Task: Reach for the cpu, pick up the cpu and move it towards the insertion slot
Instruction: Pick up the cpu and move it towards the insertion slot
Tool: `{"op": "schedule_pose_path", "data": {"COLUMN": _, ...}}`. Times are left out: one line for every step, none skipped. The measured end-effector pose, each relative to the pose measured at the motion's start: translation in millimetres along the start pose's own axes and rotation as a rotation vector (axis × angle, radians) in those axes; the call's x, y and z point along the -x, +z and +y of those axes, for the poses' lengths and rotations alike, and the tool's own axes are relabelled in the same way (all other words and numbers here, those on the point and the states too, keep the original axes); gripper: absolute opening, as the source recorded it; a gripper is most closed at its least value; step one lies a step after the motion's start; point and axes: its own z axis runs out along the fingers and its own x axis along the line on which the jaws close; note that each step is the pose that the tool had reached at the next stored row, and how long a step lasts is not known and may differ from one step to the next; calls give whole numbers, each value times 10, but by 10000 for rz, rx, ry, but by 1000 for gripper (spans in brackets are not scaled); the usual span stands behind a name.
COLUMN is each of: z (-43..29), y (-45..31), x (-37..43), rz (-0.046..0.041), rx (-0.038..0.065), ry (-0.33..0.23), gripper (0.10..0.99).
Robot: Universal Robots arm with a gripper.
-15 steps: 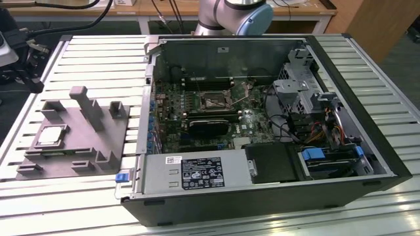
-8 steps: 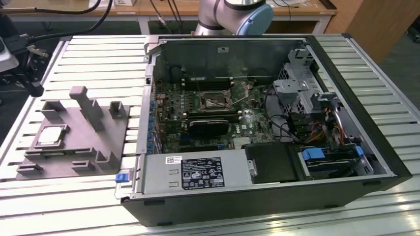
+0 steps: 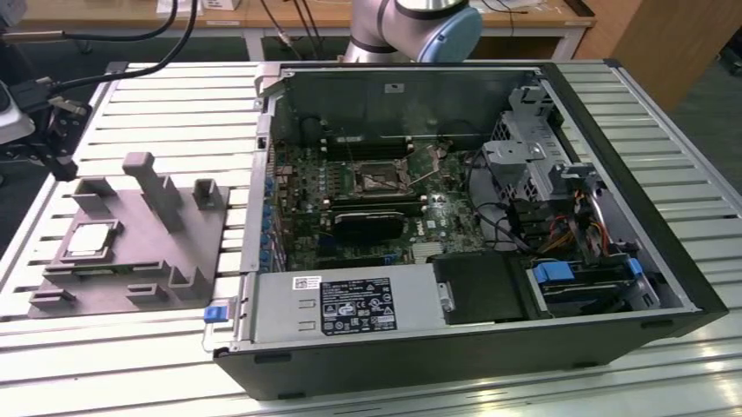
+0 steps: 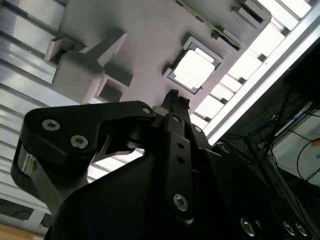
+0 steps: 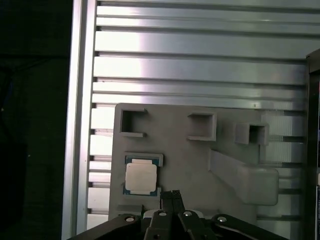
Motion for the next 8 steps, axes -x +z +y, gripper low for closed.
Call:
{"op": "schedule_pose_path", "data": {"z": -3, "y": 15, "x": -6, "rz": -2, "rx": 1, "ry": 0, "gripper": 106}}
{"op": "schedule_pose_path", "data": {"z": -5, "y": 29, "x": -12, "rz": -2, "rx": 1, "ry": 0, "gripper": 106}}
{"op": "schedule_pose_path", "data": {"z": -7, "y": 42, "x": -17, "rz": -1, "rx": 0, "ry": 0, "gripper": 106}}
{"op": "schedule_pose_path", "data": {"z": -10, "y": 54, "x": -22, "rz": 0, "rx": 0, "ry": 0, "gripper": 106}}
{"op": "schedule_pose_path", "data": {"z": -13, "y": 68, "x": -28, "rz": 0, "rx": 0, "ry": 0, "gripper": 106}}
{"op": "schedule_pose_path", "data": {"z": -15, "y": 79, "x": -34, "rz": 1, "rx": 0, "ry": 0, "gripper": 106}}
{"op": "schedule_pose_path", "data": {"z": -17, "y": 90, "x": -39, "rz": 0, "rx": 0, "ry": 0, "gripper": 106}}
{"op": "schedule_pose_path", "data": {"z": -20, "y": 102, "x": -43, "rz": -1, "rx": 0, "ry": 0, "gripper": 106}}
